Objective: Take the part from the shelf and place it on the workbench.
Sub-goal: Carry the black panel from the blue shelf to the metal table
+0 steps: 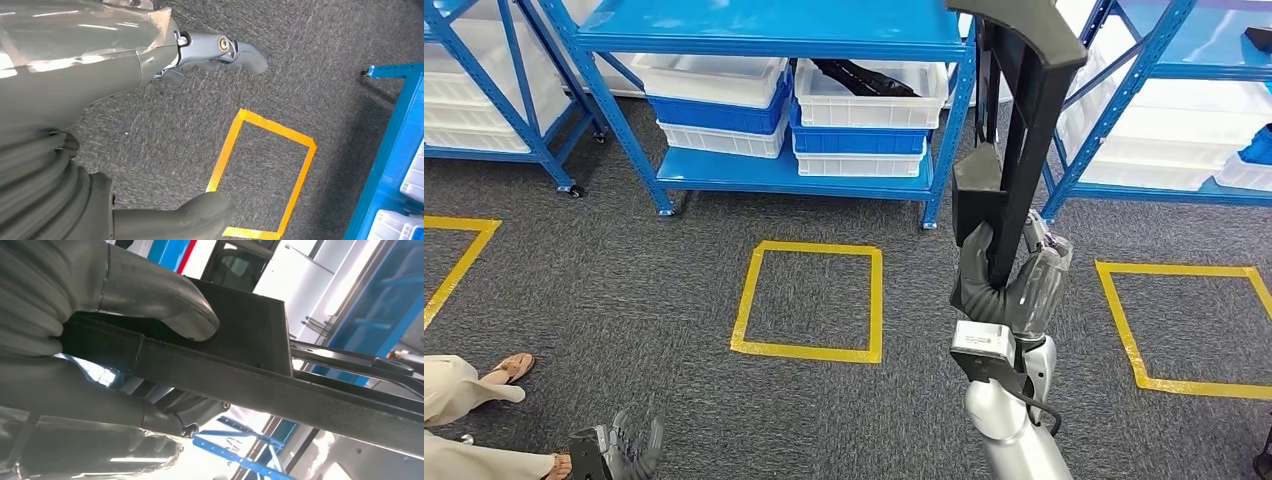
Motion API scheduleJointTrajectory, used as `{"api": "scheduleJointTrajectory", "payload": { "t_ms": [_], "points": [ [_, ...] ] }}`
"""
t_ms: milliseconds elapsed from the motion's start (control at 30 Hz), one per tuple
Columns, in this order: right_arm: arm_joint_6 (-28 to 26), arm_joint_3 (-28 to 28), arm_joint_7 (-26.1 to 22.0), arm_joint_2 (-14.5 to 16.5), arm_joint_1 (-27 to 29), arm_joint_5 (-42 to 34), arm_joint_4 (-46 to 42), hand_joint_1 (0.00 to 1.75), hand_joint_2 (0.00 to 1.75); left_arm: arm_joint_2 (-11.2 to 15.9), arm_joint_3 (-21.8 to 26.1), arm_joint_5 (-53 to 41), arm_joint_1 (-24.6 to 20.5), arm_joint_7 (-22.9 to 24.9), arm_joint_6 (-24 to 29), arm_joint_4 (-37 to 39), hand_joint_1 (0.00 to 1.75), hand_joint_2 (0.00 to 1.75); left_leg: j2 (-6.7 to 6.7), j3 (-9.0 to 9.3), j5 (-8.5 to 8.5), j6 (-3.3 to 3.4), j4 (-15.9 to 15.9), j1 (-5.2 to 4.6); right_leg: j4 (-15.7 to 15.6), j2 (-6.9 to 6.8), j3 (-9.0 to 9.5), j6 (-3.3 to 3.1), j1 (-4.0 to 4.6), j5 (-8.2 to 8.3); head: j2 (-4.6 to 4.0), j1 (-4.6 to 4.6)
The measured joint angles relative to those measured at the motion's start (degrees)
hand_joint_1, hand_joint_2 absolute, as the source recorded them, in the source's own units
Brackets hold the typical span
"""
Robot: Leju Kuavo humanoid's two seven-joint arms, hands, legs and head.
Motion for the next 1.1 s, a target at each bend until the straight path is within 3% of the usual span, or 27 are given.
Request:
{"api": "scheduleJointTrajectory", "payload": {
  "t_ms": [67,133,233,267,300,333,400,467,567,633,733,800,833,900,933,1000,1100],
  "points": [
    [-0.03,-0.13,0.08,-0.02,0.03,0.08,0.12,1.75,1.75,-0.02,0.0,-0.01,0.04,0.0,0.0,0.0,0.0,1.75,-0.04,-0.28,0.33,-0.71,-0.07,0.2,0.05,-0.01,-0.22,-0.9,0.02,0.57,0.0,-0.02],
    [-0.06,-0.2,0.3,0.03,0.01,0.44,0.18,1.75,1.75,-0.02,0.0,-0.01,0.06,0.0,-0.01,0.0,0.0,1.75,0.09,-1.19,-1.29,-1.19,1.84,0.45,-0.07,-0.22,-0.38,-1.81,-0.23,1.13,0.0,-0.11],
    [-0.11,-0.34,0.59,0.05,0.3,0.86,0.37,1.75,1.75,-0.04,0.01,-0.01,0.07,0.0,-0.03,0.0,0.0,1.75,0.29,-5.33,-7.23,-1.61,12.07,0.51,-0.09,-0.86,-0.89,-2.61,0.04,1.61,-0.01,-0.29],
    [-0.13,-0.42,0.61,0.02,0.57,0.77,0.46,1.75,1.75,-0.05,0.01,-0.01,0.09,0.0,-0.03,0.0,0.0,1.75,0.29,-6.42,-8.33,-1.67,15.0,0.51,-0.08,-1.12,-1.07,-2.76,0.24,1.71,-0.01,-0.29],
    [-0.14,-0.52,0.61,-0.01,0.9,0.53,0.55,1.75,1.75,-0.04,0.02,-0.01,0.12,0.0,-0.04,0.0,0.0,1.75,0.3,-6.54,-8.4,-1.61,16.0,0.5,-0.07,-1.39,-1.2,-2.84,0.42,1.77,-0.01,-0.3],
    [-0.15,-0.67,0.57,-0.04,1.21,0.22,0.63,1.75,1.75,-0.04,0.04,0.01,0.16,0.0,-0.06,0.0,0.0,1.75,0.35,-5.53,-7.51,-1.41,14.79,0.47,-0.06,-1.64,-1.26,-2.89,0.58,1.81,-0.01,-0.3],
    [-0.16,-1.03,0.38,-0.1,1.57,-0.39,0.72,1.75,1.75,0.01,0.07,0.03,0.16,0.0,-0.16,-0.01,0.0,1.75,1.13,-1.05,-4.58,-0.56,7.51,0.18,-0.06,-2.13,-1.23,-2.89,0.83,1.82,-0.02,-0.29],
    [-0.2,-1.37,0.03,-0.17,1.7,-0.79,0.72,1.75,1.75,0.06,0.08,0.04,0.03,0.0,-0.28,-0.04,0.0,1.75,2.28,2.22,-3.14,0.37,1.6,-0.47,0.04,-2.67,-1.37,-2.74,1.22,1.88,-0.01,-0.26],
    [-0.26,-1.55,-0.48,-0.36,2.04,-1.14,0.74,1.75,1.75,0.07,0.08,0.04,-0.01,0.0,-0.3,-0.07,0.0,1.75,1.98,2.56,-2.77,1.27,0.06,-0.98,0.07,-3.55,-1.65,-2.27,1.39,2.01,0.0,-0.27],
    [-0.31,-1.63,-0.61,-0.54,2.11,-1.21,0.74,1.75,1.75,0.0,0.11,0.05,-0.04,0.0,-0.28,-0.09,0.0,1.75,1.47,2.68,-2.04,1.93,-0.81,-0.72,1.43,-2.81,-2.42,-1.98,1.3,1.05,0.0,-0.2],
    [-0.36,-2.03,-0.66,-0.95,2.31,-1.28,0.82,1.75,1.75,-0.15,0.2,0.05,-0.14,0.0,-0.28,-0.11,0.0,1.75,0.57,2.32,-1.3,2.5,-1.33,-0.5,10.85,-0.75,-6.73,-1.96,0.67,-3.39,-0.01,-0.06],
    [-0.37,-2.28,-0.66,-1.21,2.63,-1.37,0.92,1.75,1.75,-0.22,0.25,0.05,-0.06,0.0,-0.28,-0.11,0.0,1.75,-0.28,1.89,-1.01,2.34,-1.28,-0.41,15.68,-0.49,-8.84,-1.33,0.16,-4.82,0.0,-0.07],
    [-0.37,-2.36,-0.66,-1.31,2.74,-1.42,0.94,1.75,1.75,-0.22,0.27,0.05,-0.01,0.0,-0.28,-0.11,0.0,1.75,-0.72,1.73,-0.87,2.16,-1.24,-0.3,14.96,-0.47,-8.37,-0.71,-0.12,-4.21,0.0,-0.05],
    [-0.37,-2.41,-0.73,-1.49,2.8,-1.59,0.96,1.75,1.75,-0.22,0.33,0.07,0.02,0.0,-0.28,-0.11,0.0,1.75,-1.6,1.49,-0.7,1.65,-0.95,0.01,7.75,-0.02,-4.57,0.74,-0.84,-1.34,-0.01,-0.02],
    [-0.37,-2.42,-0.8,-1.57,2.79,-1.76,0.99,1.75,1.75,-0.22,0.38,0.09,0.01,0.0,-0.28,-0.13,0.0,1.75,-2.05,1.25,-0.65,1.23,-0.7,0.05,4.06,0.57,-2.7,1.1,-0.98,-0.22,-0.01,0.12],
    [-0.39,-2.45,-1.03,-1.75,2.8,-2.14,1.1,1.75,1.75,-0.21,0.5,0.14,0.06,-0.01,-0.28,-0.19,0.0,1.75,-2.76,0.64,-0.41,0.29,-0.36,0.01,0.47,1.34,-0.98,0.8,-0.91,0.71,-0.01,0.4],
    [-0.51,-2.56,-1.21,-1.97,2.77,-2.24,1.32,1.75,1.75,-0.17,0.91,0.21,0.45,0.0,-0.43,-0.31,0.0,1.75,-3.07,0.04,-0.05,-0.71,-0.28,0.33,0.53,0.7,-1.16,-0.52,-0.64,1.23,-0.01,0.77]
  ]
}}
